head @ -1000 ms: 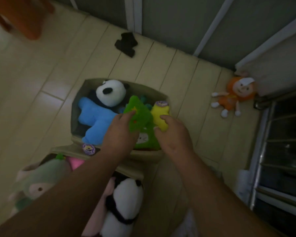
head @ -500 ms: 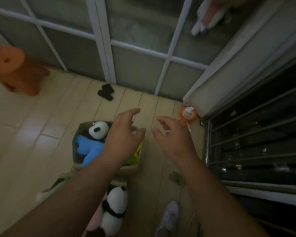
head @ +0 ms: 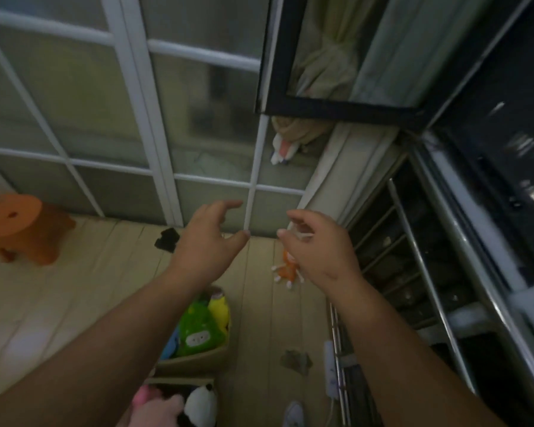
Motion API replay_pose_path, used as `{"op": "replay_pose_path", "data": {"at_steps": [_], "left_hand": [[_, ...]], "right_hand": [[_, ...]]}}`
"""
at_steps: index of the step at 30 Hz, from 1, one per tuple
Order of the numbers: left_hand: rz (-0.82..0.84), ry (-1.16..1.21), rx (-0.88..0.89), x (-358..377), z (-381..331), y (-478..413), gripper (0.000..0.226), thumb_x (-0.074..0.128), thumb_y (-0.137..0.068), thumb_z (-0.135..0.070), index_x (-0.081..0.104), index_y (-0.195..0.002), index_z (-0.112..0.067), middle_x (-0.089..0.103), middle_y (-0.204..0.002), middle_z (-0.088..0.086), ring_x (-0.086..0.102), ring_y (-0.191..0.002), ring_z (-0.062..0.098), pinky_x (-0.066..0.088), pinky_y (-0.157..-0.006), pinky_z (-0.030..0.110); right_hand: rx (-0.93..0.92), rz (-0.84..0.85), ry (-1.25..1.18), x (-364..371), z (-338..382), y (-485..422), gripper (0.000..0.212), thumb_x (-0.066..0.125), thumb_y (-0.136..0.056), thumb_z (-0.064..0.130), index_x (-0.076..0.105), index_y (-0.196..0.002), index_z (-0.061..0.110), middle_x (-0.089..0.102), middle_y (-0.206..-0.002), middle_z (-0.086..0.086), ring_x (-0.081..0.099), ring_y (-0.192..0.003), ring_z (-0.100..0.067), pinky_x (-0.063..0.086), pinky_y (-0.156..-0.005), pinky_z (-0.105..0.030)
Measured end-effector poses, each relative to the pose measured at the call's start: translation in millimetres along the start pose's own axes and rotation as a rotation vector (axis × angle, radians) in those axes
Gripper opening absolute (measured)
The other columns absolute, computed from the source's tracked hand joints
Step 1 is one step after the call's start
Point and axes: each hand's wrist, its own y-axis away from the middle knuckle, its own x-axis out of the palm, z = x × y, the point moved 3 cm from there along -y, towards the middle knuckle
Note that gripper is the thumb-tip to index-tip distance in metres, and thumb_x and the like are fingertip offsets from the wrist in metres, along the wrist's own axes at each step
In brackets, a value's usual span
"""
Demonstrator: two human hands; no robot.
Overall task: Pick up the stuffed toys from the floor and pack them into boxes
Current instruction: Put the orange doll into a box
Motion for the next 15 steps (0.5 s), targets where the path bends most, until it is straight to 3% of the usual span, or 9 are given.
{"op": "replay_pose_path", "data": {"at_steps": [10,15], "left_hand": [[0.056,0.004,0.047,23.6,-84.9,-16.5,0.053,0.069,-0.082,-0.031,0.046,-0.129,-0.039,0.047,-0.132,-0.012,0.048,-0.113,0.005,0.047,-0.091,0.030],[0.015,-0.001,0.006,73.8,-123.0,-50.1,0.052,0.069,-0.081,-0.032,0.047,-0.128,-0.040,0.048,-0.131,-0.012,0.049,-0.111,0.005,0.047,-0.088,0.028]], "right_hand": [[-0.037,-0.096,0.029,-96.2,-2.3,-10.1,0.040,0.069,-0.081,0.035,0.062,-0.121,0.029,0.061,-0.114,0.009,0.057,-0.101,-0.004,0.053,-0.088,-0.033],[-0.019,-0.022,0.034,-140.2,-44.4,-52.2,0.042,0.068,-0.083,0.034,0.060,-0.124,0.028,0.058,-0.118,0.010,0.055,-0.107,-0.005,0.052,-0.092,-0.033]]}}
